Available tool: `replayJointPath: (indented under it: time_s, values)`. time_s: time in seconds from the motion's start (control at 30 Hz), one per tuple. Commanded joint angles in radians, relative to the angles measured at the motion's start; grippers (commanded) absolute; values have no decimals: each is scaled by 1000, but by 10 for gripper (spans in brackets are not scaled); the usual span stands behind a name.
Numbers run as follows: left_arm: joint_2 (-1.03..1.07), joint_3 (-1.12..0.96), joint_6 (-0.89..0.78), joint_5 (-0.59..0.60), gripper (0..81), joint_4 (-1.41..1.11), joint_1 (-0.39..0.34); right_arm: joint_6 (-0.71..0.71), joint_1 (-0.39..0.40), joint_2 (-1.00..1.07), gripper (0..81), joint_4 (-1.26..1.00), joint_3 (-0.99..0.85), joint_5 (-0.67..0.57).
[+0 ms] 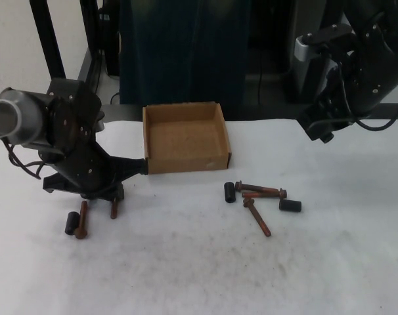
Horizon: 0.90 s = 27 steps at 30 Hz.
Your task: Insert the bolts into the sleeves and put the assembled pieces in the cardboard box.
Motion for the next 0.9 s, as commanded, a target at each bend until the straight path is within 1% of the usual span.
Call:
replayJointPath:
  time_s: [0.0,0.1,0.27,0.43,0.57,0.63,0.77,0.83,0.87]
  values:
    - [26,9,-2,14,62,44,-12,-23,-3,-17,3,-16,-5,-4]
    - [26,9,25,14,4,55,-12,-23,-3,-17,3,-25,-5,-4]
    - [24,6,59,107,8,57,-12,-23,-3,-17,3,-32,-5,-4]
    - [-16,6,32,183,8,-32,-12,-19,-3,-17,3,-31,-5,-4]
    - [-88,6,17,198,8,-87,-12,-3,-1,-17,3,-31,-5,-28]
    - [-142,6,20,198,8,-92,-12,30,-1,-17,3,-31,-5,-56]
    - [-264,6,30,205,8,-91,-12,112,-1,-17,3,-31,-5,-164]
    - [-335,6,76,227,8,-91,-12,134,-1,-21,3,-28,-5,-262]
    - [-365,6,94,234,8,-91,-12,140,-1,-26,3,-28,-5,-339]
